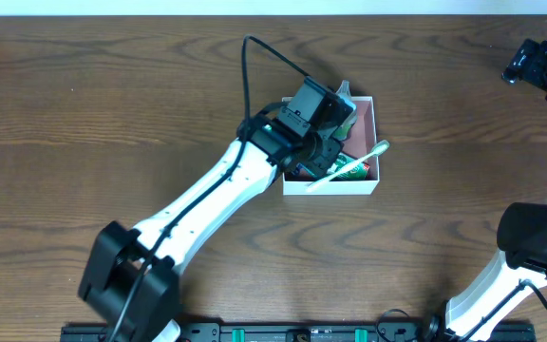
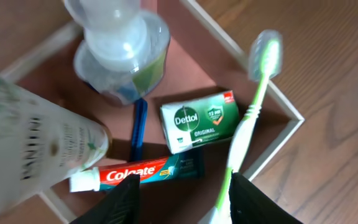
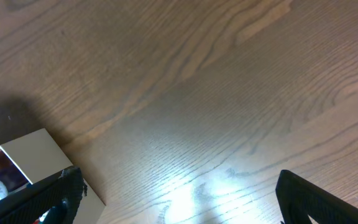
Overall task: Pack container
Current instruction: 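Lower the toothbrush into the box along its right side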
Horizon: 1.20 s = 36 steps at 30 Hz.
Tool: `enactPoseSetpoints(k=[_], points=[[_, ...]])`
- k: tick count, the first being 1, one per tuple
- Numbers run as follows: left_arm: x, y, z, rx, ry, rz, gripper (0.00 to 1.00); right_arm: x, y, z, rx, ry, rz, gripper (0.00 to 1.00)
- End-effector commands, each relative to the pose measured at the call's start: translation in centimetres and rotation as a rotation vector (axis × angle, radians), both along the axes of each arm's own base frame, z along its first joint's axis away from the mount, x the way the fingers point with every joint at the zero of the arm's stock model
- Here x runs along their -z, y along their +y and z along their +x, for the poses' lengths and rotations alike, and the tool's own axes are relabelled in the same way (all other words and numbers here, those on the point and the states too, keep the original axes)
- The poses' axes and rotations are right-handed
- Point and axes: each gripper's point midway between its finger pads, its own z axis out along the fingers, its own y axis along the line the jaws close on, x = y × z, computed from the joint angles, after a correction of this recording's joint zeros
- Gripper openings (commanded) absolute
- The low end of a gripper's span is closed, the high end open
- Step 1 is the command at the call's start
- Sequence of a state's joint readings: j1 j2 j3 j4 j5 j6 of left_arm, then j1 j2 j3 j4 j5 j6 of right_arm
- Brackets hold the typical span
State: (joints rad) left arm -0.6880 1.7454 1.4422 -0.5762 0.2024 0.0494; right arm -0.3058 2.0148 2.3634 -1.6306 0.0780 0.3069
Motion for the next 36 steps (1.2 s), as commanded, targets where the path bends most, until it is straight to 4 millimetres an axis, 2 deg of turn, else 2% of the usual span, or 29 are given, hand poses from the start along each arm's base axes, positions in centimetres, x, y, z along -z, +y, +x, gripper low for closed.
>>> enactPoseSetpoints(k=[1, 7, 25, 36], points=[[-1.8, 0.2, 0.1, -0.003, -0.033, -0.016, 0.47, -1.2, -0.1, -0.3, 0.017, -0.033, -0.006, 0.99], [-1.6, 0.0, -0.4, 0.024, -0.018, -0.02, 0.47, -1.2, 0.0, -0.3, 0.015, -0.033, -0.006, 0.99], [2.0, 0.5, -1.3, 0.098, 0.044, 0.072, 0.47, -1.2, 0.0, -0.3, 0.015, -0.033, -0.006, 0.99], [2.9, -1.3, -3.1, 0.172, 0.067, 0.077, 0.47, -1.2, 0.0, -0.3, 0.015, -0.033, -0.006, 0.99]])
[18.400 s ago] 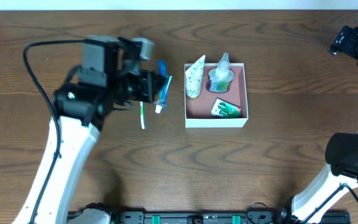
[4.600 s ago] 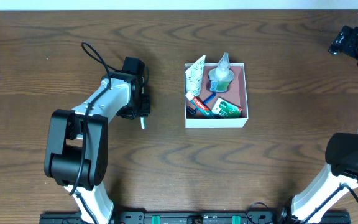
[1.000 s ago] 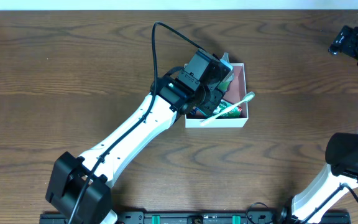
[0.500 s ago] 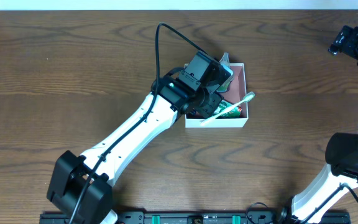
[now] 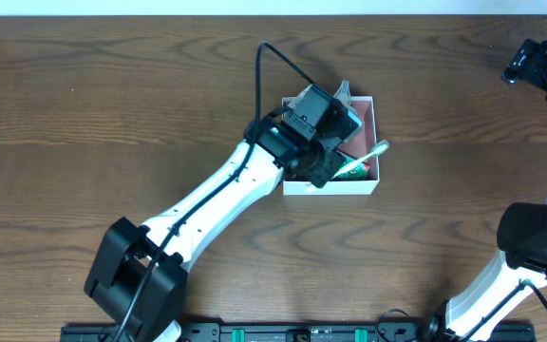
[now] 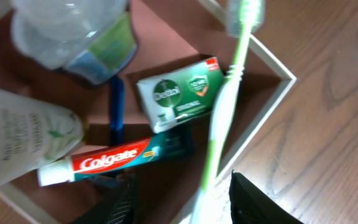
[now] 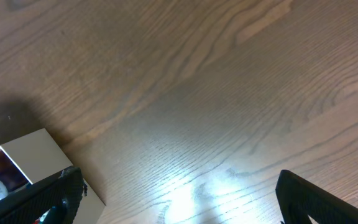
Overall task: Pack container
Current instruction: 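Lower the toothbrush into the box along its right side, then open the left gripper and push the toothbrush down into the box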
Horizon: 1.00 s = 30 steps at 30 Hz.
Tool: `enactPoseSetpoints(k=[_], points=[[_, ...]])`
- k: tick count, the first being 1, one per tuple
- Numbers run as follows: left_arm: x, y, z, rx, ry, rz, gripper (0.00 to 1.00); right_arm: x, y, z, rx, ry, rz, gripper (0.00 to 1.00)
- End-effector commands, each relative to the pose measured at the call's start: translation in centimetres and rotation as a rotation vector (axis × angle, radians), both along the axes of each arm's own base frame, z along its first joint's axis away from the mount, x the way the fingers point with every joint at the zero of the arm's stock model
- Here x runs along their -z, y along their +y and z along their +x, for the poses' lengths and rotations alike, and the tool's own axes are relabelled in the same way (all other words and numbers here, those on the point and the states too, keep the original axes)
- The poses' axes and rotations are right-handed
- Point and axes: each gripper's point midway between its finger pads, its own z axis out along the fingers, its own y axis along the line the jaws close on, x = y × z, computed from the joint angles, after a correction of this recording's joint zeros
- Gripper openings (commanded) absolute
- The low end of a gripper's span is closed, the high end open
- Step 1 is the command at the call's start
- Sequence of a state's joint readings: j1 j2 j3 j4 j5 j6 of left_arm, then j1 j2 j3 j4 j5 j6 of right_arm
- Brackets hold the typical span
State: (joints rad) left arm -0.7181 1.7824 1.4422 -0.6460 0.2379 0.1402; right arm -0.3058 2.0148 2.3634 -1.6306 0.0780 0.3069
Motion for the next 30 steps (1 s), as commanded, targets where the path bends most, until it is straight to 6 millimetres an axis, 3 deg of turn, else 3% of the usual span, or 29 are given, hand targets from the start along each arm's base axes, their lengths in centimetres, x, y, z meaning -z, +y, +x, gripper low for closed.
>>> enactPoseSetpoints(k=[1, 10, 22, 30], points=[[0.5, -0.9, -0.9, 0.052, 0.009, 0.004, 0.47, -1.2, 0.0, -0.3, 0.015, -0.033, -0.006, 0.99], [1.1, -1.1, -1.1, 0.064, 0.017, 0.016, 0.47, -1.2, 0.0, -0.3, 0.015, -0.033, -0.006, 0.99], [4.9, -1.1, -1.1, 0.064, 0.08, 0.071, 0.47, -1.2, 0.0, -0.3, 0.015, -0.033, -0.006, 0.99], [4.9, -1.5, -0.6, 0.063, 0.063, 0.06, 0.47, -1.2, 0.0, -0.3, 0.015, -0.033, -0.006, 0.99]])
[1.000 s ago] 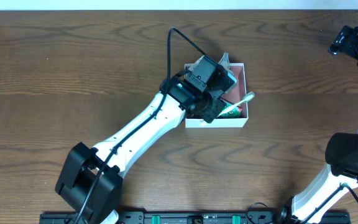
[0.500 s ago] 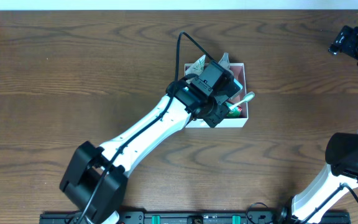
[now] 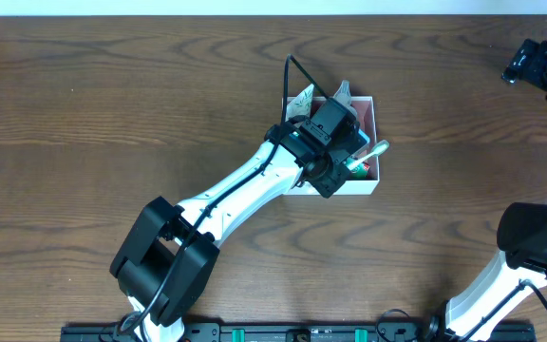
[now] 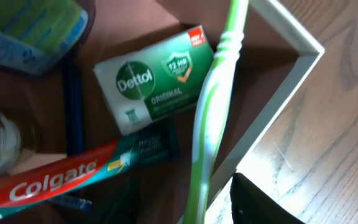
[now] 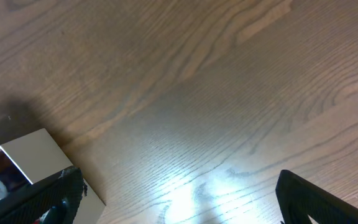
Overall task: Pack container
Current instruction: 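Open the left gripper and push the toothbrush down into the box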
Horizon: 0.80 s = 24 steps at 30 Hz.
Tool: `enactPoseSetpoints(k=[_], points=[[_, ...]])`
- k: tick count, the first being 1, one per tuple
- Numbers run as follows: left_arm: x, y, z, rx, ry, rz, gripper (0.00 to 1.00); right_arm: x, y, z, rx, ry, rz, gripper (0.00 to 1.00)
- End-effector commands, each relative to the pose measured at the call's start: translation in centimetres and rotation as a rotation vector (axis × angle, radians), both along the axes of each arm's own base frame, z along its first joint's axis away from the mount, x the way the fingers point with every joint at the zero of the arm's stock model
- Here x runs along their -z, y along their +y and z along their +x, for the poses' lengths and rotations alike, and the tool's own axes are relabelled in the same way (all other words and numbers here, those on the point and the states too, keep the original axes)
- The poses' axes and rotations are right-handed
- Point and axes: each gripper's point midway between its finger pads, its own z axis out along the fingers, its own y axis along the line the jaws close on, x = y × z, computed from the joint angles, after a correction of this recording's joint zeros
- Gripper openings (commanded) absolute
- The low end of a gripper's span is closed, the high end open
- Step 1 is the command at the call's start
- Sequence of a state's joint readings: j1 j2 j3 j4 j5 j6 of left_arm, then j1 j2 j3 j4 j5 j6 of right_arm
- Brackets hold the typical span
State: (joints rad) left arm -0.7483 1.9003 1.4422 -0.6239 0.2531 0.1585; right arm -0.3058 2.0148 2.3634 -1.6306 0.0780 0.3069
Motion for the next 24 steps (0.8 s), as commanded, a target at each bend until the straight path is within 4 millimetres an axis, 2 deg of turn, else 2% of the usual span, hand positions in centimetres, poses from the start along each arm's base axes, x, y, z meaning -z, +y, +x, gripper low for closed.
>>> enactPoseSetpoints(k=[1, 11, 15, 18, 20, 24], points=[[0.17, -0.13, 0.27, 0.01, -0.012, 0.0, 0.47, -1.16, 0.01, -0.29, 0.015, -0.033, -0.006, 0.99], [-0.02, -0.35, 0.6, 0.009, -0.025, -0.011, 0.47, -1.16, 0.01, -0.29, 0.015, -0.033, -0.006, 0.99], [0.02, -0.08, 1.0, -0.002, -0.046, 0.006, 0.39, -1.16, 0.01, -0.28, 0.015, -0.033, -0.006, 0.99], [0.05, 0.0, 1.05, -0.005, -0.047, 0.01, 0.38, -1.16, 0.01, -0.28, 0.015, -0.033, -0.006, 0.99], [0.06, -0.01, 1.04, -0.005, -0.047, 0.01, 0.31, -1.16, 0.01, -0.29, 0.015, -0.033, -0.006, 0.99], [0.06, -0.01, 1.07, -0.005, -0.048, 0.01, 0.28, -1.16, 0.01, -0.29, 0.015, -0.033, -0.006, 0.99]])
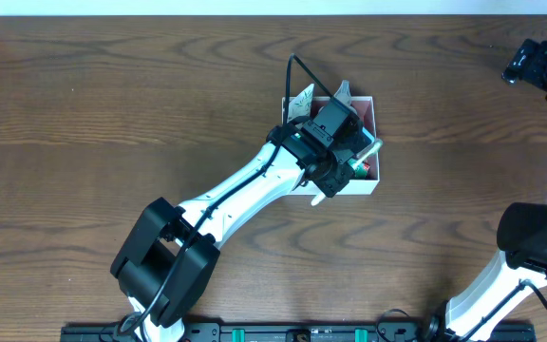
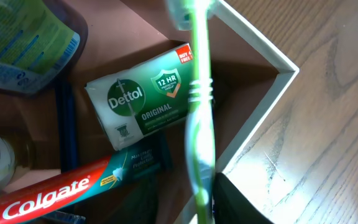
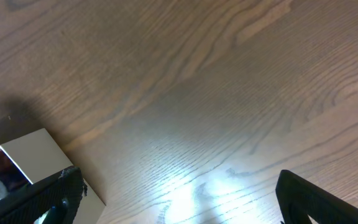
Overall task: Pack container
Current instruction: 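Open the left gripper and push the toothbrush down into the box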
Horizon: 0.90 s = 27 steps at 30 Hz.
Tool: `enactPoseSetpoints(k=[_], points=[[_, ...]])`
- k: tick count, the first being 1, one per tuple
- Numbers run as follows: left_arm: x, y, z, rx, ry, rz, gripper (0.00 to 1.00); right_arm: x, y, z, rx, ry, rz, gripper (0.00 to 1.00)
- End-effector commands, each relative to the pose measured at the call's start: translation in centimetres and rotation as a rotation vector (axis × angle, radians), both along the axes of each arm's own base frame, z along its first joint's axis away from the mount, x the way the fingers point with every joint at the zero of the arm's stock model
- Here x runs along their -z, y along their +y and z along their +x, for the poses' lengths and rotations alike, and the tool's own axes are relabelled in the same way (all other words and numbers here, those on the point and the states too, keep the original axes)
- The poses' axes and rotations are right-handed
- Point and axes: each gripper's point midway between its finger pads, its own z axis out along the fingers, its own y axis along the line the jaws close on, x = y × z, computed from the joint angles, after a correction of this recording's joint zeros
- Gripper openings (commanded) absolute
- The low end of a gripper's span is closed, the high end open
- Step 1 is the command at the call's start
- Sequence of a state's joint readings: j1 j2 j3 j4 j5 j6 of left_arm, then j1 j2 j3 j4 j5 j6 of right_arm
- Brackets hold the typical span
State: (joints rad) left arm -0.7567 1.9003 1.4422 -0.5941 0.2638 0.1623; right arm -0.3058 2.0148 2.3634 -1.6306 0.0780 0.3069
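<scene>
A white box [image 1: 345, 187] with a brown floor [image 2: 229, 87] holds a Dettol soap [image 2: 142, 102], a Colgate tube [image 2: 55, 193], a blue stick [image 2: 64, 130] and a clear bottle [image 2: 23, 43]. A green and white toothbrush [image 2: 199, 118] stands over the box's right corner, its head [image 1: 375, 148] past the rim. My left gripper [image 2: 197, 208] is shut on its handle, above the box's front edge [image 1: 340, 169]. My right gripper [image 3: 179, 199] hangs open at the far right, with nothing in it.
A pale tube leans in the box's left side. The box's corner [image 3: 23, 162] shows in the right wrist view over bare wood table [image 3: 229, 93]. The right arm [image 1: 539, 62] stays at the table's far right edge.
My left gripper's jaws have closed on the toothbrush handle. The brush, which leaned slanted across the box's corner, now runs straight up the left wrist view. The right arm is unchanged.
My left gripper was open over the box with the toothbrush lying slanted across the right corner. It then stood lower and further right, still open around the handle. Now it is shut on the handle. The right arm stayed put throughout.
</scene>
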Motion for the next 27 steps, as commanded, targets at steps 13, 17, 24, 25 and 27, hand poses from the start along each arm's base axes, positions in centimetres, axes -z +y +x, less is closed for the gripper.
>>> enactPoseSetpoints(k=[13, 17, 24, 25, 27], points=[[0.3, 1.8, 2.1, -0.056, -0.033, 0.033, 0.06, -1.2, 0.0, -0.3, 0.015, -0.033, -0.006, 0.99], [0.3, 2.2, 2.5, -0.067, -0.033, 0.034, 0.06, -1.2, 0.0, -0.3, 0.015, -0.033, -0.006, 0.99], [0.0, 2.2, 2.7, -0.07, -0.039, 0.028, 0.06, -1.2, 0.0, -0.3, 0.015, -0.033, -0.006, 0.99], [-0.2, 2.1, 2.8, -0.071, -0.044, 0.024, 0.06, -1.2, 0.0, -0.3, 0.015, -0.033, -0.006, 0.99], [-0.7, 2.0, 2.9, -0.071, -0.052, 0.017, 0.07, -1.2, 0.0, -0.3, 0.015, -0.033, -0.006, 0.99]])
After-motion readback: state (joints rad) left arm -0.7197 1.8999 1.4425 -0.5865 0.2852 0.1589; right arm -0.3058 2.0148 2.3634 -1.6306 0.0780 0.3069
